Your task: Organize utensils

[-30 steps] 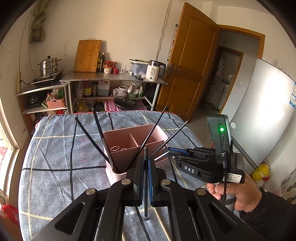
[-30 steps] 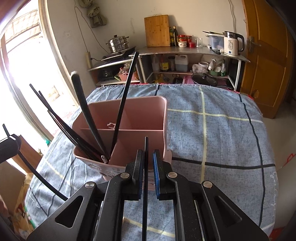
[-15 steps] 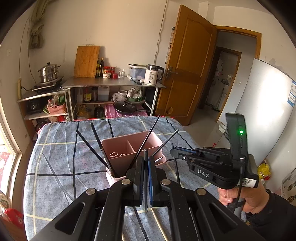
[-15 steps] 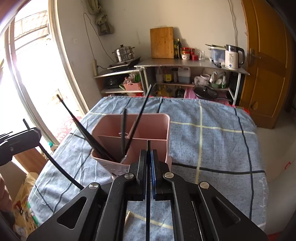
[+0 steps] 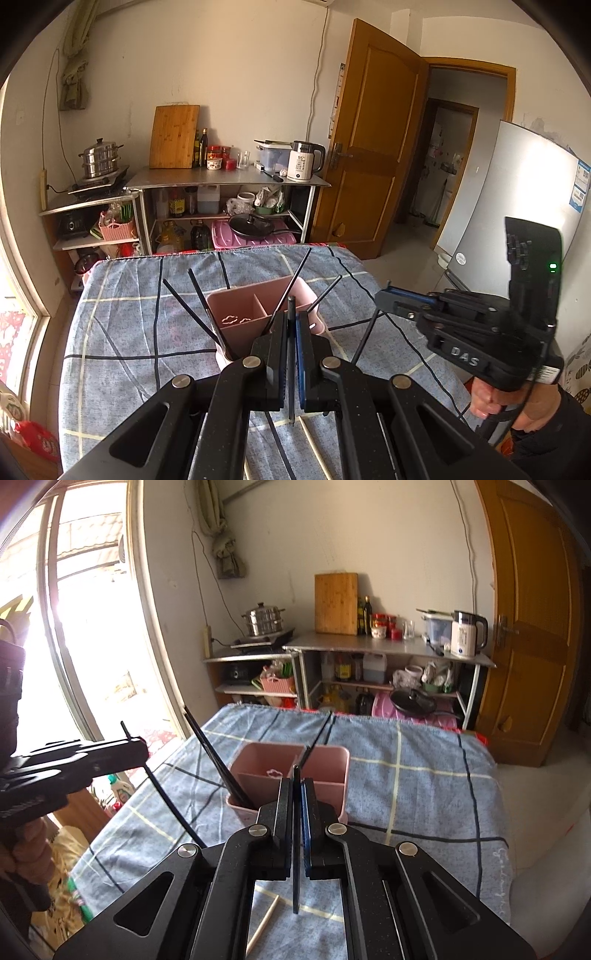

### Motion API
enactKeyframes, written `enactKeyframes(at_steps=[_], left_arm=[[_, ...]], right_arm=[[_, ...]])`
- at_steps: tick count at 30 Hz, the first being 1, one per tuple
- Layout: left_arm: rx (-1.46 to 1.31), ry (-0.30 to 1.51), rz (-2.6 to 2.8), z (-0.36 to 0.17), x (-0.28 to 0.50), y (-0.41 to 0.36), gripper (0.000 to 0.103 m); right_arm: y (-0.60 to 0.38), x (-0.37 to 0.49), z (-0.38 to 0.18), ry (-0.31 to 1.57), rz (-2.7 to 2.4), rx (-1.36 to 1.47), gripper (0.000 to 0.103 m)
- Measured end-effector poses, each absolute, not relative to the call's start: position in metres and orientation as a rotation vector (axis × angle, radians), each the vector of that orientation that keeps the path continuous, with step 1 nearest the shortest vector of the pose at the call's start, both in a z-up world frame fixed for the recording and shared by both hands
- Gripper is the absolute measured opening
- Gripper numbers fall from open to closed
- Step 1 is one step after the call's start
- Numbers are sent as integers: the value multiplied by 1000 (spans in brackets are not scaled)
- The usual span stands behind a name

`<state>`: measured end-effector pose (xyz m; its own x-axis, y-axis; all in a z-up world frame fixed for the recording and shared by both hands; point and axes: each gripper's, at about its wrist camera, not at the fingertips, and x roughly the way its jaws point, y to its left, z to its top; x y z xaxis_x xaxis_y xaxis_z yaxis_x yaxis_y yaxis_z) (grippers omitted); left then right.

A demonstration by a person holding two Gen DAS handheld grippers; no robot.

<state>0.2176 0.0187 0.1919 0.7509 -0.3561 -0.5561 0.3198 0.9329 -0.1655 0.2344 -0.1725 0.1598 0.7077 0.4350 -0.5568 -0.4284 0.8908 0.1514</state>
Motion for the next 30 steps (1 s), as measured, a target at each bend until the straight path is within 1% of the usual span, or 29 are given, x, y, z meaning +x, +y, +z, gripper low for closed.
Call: enactKeyframes(at_steps=[9,21,30], left_arm=[[-70,611,-361,216,231,26,4],[-59,567,-320,253,259,36,4],[-60,561,-282,255,286,44,4]], right_arm=[[-168,230,187,562,507,7,4],[-153,246,229,459,533,23,4],[-146,273,233,436,517,63,4]])
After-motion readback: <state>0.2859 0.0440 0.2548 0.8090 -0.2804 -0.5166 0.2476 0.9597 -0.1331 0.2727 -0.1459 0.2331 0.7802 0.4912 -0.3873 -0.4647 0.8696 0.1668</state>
